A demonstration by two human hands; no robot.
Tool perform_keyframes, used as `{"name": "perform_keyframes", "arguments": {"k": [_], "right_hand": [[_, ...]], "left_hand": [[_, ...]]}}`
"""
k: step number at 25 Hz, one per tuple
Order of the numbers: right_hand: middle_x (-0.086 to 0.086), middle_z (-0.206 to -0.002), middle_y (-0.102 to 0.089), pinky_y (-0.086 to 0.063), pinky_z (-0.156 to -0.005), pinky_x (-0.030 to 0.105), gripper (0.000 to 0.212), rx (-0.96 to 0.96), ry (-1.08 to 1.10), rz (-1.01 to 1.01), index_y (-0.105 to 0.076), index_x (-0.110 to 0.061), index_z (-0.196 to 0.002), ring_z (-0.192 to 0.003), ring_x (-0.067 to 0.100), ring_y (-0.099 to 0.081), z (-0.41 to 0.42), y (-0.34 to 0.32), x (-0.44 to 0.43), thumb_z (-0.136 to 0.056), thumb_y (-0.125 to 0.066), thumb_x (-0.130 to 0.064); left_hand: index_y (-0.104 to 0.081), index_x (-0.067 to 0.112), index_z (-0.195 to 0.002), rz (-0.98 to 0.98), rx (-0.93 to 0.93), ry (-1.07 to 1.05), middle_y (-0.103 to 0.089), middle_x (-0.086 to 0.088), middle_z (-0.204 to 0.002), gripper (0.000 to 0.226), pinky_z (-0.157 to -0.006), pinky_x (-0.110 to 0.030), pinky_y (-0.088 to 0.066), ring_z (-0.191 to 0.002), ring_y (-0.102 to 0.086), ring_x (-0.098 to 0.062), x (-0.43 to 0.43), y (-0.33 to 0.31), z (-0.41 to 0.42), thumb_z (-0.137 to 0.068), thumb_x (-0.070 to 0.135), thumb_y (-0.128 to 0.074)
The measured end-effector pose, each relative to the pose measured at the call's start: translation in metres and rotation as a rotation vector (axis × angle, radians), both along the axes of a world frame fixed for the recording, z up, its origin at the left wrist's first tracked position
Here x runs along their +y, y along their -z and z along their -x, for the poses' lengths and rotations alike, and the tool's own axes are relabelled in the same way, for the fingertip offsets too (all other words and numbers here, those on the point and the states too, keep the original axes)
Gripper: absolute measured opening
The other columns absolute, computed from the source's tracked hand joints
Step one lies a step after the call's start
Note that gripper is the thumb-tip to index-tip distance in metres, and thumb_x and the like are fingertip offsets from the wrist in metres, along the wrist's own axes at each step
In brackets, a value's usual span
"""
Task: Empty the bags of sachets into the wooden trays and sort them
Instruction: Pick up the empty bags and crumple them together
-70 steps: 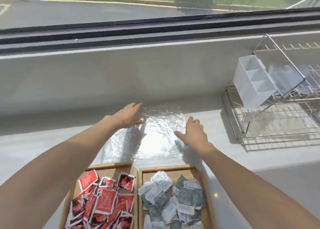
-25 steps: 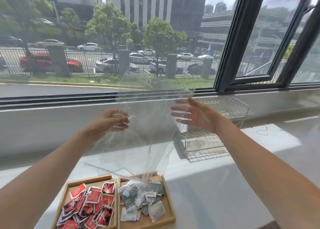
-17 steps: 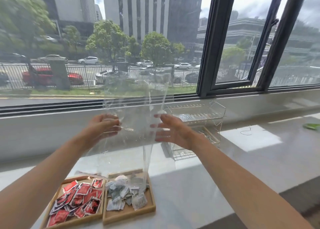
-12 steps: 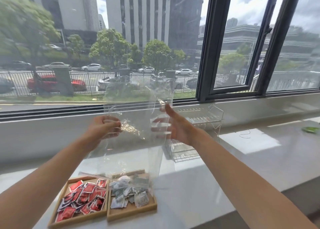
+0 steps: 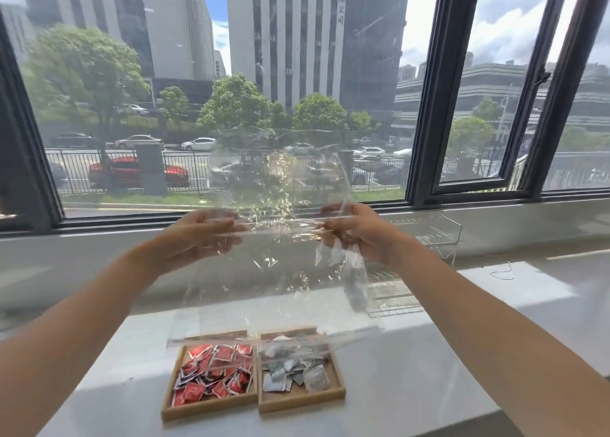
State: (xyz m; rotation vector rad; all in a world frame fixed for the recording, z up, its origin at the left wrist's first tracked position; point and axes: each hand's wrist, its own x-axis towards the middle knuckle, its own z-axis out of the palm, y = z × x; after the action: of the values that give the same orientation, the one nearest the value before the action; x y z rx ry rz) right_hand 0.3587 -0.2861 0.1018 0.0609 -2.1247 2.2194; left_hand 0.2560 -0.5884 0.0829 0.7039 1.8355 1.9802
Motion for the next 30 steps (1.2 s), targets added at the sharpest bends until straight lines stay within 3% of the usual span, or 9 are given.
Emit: {"name": "perform_keyframes", "arguments": {"k": [4,9,13,15,17,19,22,26,30], "right_hand": [[0.014,-0.084,-0.065,-0.049,-0.045,0.019,0.028,0.056,-0.046,0.038,-0.061,-0.003,-0.113,-0.058,0.016,-0.063,0.005,-0.014,-0.019,-0.089,-0.054,0.012],[0.011,-0.072,-0.067,-0.051,-0.049,0.018,0.032,0.087,-0.102,0.045,-0.064,-0.01,-0.105,-0.058,0.016,-0.06,0.007,-0.023,-0.026,-0.083,-0.058,0.012],[0.009,-0.075,-0.068,-0.054,-0.054,0.02,0.024,0.158,-0.067,0.008,-0.061,-0.003,-0.09,-0.059,0.013,-0.066,0.012,-0.034,-0.032,-0.084,-0.052,0.018],[0.003,-0.064,-0.066,-0.052,-0.061,0.02,0.039,0.189,-0.053,-0.135,-0.057,0.0,-0.081,-0.056,0.007,-0.064,0.012,-0.039,-0.03,-0.085,-0.029,0.027],[0.003,-0.057,-0.064,-0.047,-0.066,0.023,0.048,0.212,-0.08,-0.244,-0.057,-0.001,-0.071,-0.059,0.01,-0.061,0.013,-0.042,-0.03,-0.076,-0.02,0.03],[0.007,-0.06,-0.065,-0.042,-0.054,0.021,0.051,0.216,-0.057,-0.347,-0.058,-0.001,-0.065,-0.059,0.014,-0.057,0.017,-0.044,-0.029,-0.074,-0.019,0.03],[0.016,-0.074,-0.066,-0.035,-0.039,0.015,0.048,0.285,0.0,-0.617,-0.059,-0.003,-0.062,-0.049,0.01,-0.059,0.021,-0.05,-0.036,-0.079,-0.027,0.029],[0.015,-0.076,-0.067,-0.04,-0.044,0.009,0.04,0.389,0.07,-0.809,-0.062,0.0,-0.063,-0.049,-0.004,-0.06,0.028,-0.06,-0.05,-0.073,-0.035,0.028],[0.0,-0.067,-0.066,-0.044,-0.063,0.01,0.037,0.444,0.139,-0.891,-0.067,0.003,-0.069,-0.06,-0.01,-0.059,0.035,-0.066,-0.038,-0.071,-0.037,0.025]], "left_hand": [[-0.071,0.01,-0.11,-0.067,0.004,0.097,-0.073,-0.014,-0.109,0.076,-0.068,-0.027,-0.061,-0.084,-0.074,-0.023,-0.036,-0.013,0.007,-0.041,0.025,-0.1],[-0.068,0.013,-0.111,-0.117,0.062,0.11,-0.074,-0.016,-0.086,0.079,-0.059,-0.021,-0.059,-0.067,-0.072,-0.016,-0.052,-0.024,0.017,-0.038,0.014,-0.1],[-0.068,0.003,-0.098,-0.058,0.14,-0.051,-0.076,-0.009,-0.084,0.021,-0.067,-0.024,-0.059,-0.07,-0.073,-0.013,-0.065,-0.019,0.035,-0.078,0.004,-0.076],[-0.071,0.009,-0.096,0.04,0.228,-0.106,-0.076,-0.005,-0.083,0.015,-0.072,-0.033,-0.062,-0.069,-0.072,-0.014,-0.078,-0.02,0.042,-0.081,0.012,-0.074],[-0.077,0.015,-0.083,0.047,0.263,0.069,-0.073,-0.004,-0.078,0.025,-0.066,-0.027,-0.059,-0.067,-0.07,-0.014,-0.084,-0.028,0.034,-0.06,0.013,-0.086],[-0.079,0.017,-0.072,0.1,0.296,0.145,-0.073,-0.003,-0.075,0.019,-0.067,-0.021,-0.057,-0.07,-0.069,-0.012,-0.084,-0.038,0.02,-0.057,0.005,-0.08],[-0.079,0.009,-0.091,0.385,0.353,0.229,-0.076,-0.006,-0.098,0.043,-0.081,-0.025,-0.056,-0.094,-0.071,-0.014,-0.08,-0.047,0.014,-0.087,-0.021,-0.048],[-0.075,0.015,-0.108,0.716,0.504,0.276,-0.072,-0.001,-0.117,0.045,-0.098,-0.034,-0.051,-0.115,-0.063,-0.019,-0.08,-0.059,0.007,-0.083,-0.018,-0.057],[-0.076,0.012,-0.104,0.487,0.441,0.207,-0.072,-0.006,-0.116,0.025,-0.093,-0.031,-0.054,-0.111,-0.066,-0.023,-0.082,-0.059,0.0,-0.081,0.003,-0.074]]}}
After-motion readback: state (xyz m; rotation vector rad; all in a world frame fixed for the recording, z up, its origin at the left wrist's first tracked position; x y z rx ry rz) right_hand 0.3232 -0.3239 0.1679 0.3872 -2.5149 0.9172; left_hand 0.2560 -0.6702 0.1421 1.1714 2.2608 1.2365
